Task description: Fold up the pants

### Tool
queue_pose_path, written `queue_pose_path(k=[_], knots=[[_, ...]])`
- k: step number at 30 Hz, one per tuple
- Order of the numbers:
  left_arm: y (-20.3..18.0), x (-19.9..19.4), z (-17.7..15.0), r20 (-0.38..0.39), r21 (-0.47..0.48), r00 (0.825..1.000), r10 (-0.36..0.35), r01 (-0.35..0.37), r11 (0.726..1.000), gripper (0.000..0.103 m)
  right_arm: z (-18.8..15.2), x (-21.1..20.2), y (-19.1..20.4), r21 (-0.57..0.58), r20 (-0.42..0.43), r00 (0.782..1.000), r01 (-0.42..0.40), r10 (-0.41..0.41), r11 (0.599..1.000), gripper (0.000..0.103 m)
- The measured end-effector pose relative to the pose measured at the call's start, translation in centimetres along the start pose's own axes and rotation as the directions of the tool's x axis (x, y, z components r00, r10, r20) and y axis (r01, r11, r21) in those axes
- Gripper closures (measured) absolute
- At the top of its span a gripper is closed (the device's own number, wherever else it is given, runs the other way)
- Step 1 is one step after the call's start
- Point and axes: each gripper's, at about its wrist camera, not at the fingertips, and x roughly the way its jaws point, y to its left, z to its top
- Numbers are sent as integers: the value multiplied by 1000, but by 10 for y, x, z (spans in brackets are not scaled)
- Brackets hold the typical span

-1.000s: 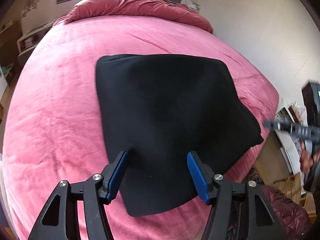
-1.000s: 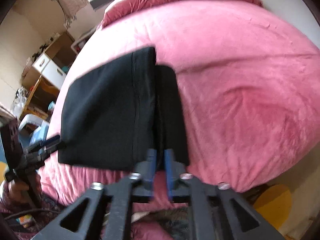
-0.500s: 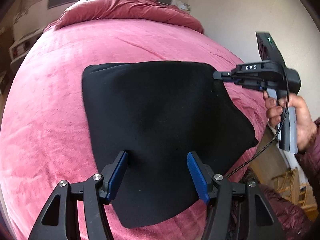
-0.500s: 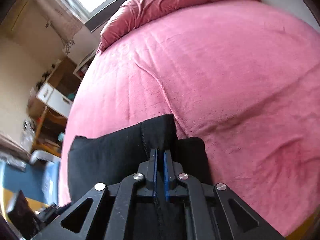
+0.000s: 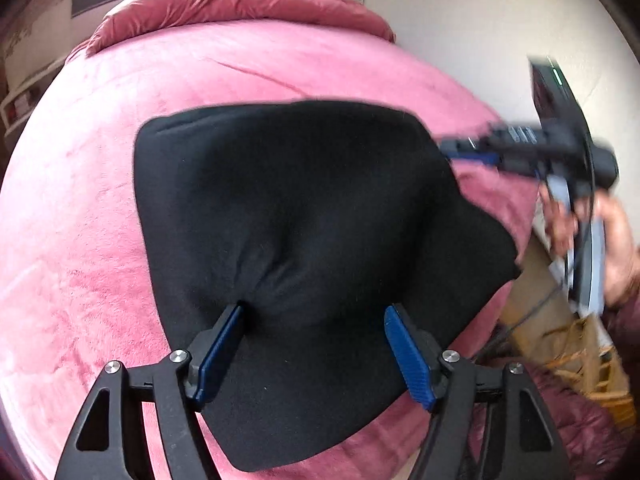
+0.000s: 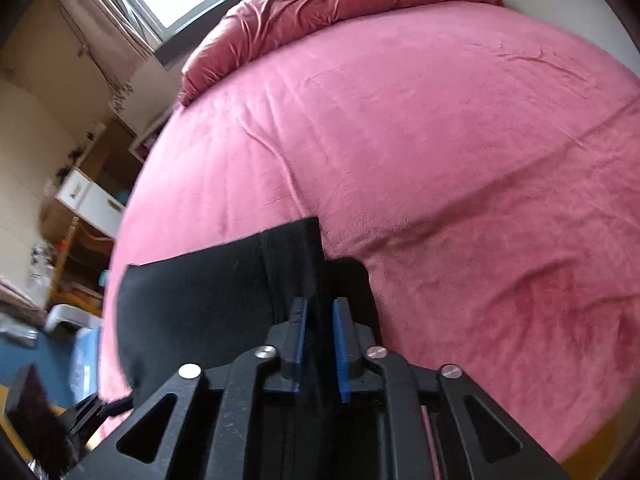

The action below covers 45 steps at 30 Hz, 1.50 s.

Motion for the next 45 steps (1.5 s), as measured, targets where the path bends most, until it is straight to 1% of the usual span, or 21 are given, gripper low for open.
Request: queue_pose_path(k=[4,7,8,10,11,12,13,14,17,19,21,23,27,30,32,34,37,38,40,42,45], knots=[[10,-17,1,61,-46,998,-18,20,999,30,-29,-32,-5,-14,-26,998,-65,65,998,77],[20,-26,2,88,-80,996,-17,25,996,30,-52,-45,-2,-35,-68,993,-102,99,994,66],[25,-28,2,90,-88,996,-13,21,996,30,-59,-47,-2,-46,-83,992,-103,99,994,64],[29,-29,-3,88,-109,996,-4,14,994,30,-74,-46,1,-72,-118,990,-86,78,994,63],[32,-29,-3,86,-120,996,1,9,993,30,-79,-44,2,-81,-133,989,-78,67,994,68],[36,-29,-3,84,-129,996,7,4,992,30,-84,-42,5,-100,-145,989,-58,43,993,79],[38,-31,-5,84,-136,996,9,3,991,30,-88,-41,7,-129,-151,988,-33,14,991,98],[37,-34,-6,86,-142,996,11,1,990,30,-91,-41,9,-156,-149,989,-7,-17,988,99],[53,-47,-11,99,-179,995,25,-7,984,30,-96,-52,7,-178,-120,991,36,-58,983,100],[64,-50,-14,99,-208,995,26,-5,978,30,-103,-47,-5,-166,-151,985,58,-83,984,100],[74,-50,-16,90,-243,996,26,-4,970,30,-114,-32,-15,-169,-195,973,93,-126,981,101],[79,-50,-17,80,-256,996,32,-10,967,30,-118,-25,-18,-144,-195,973,93,-120,985,101],[86,-48,-13,76,-281,997,23,-1,960,30,-112,-28,-14,-156,-185,975,98,-126,983,100],[90,-49,-10,89,-313,996,-3,31,949,30,-106,-38,-11,-159,-177,977,95,-123,983,93],[89,-45,-3,95,-317,995,-7,37,948,29,-98,-47,-9,-169,-138,979,126,-150,978,70],[90,-41,2,93,-319,996,5,25,947,29,-91,-55,-6,-166,-110,983,129,-148,978,62],[92,-42,10,114,-317,993,43,-5,948,29,-74,-62,11,-197,-38,988,137,-148,971,61],[91,-42,14,116,-309,992,47,-9,951,29,-69,-61,18,-212,-28,991,121,-129,970,61],[89,-38,25,104,-294,992,72,-39,955,29,-60,-54,33,-239,-25,995,89,-98,967,61],[91,-33,34,91,-290,992,83,-53,955,29,-52,-41,47,-266,-28,996,79,-89,961,61],[89,-23,48,84,-282,991,100,-72,957,28,-42,-21,56,-274,-23,993,108,-118,956,60]])
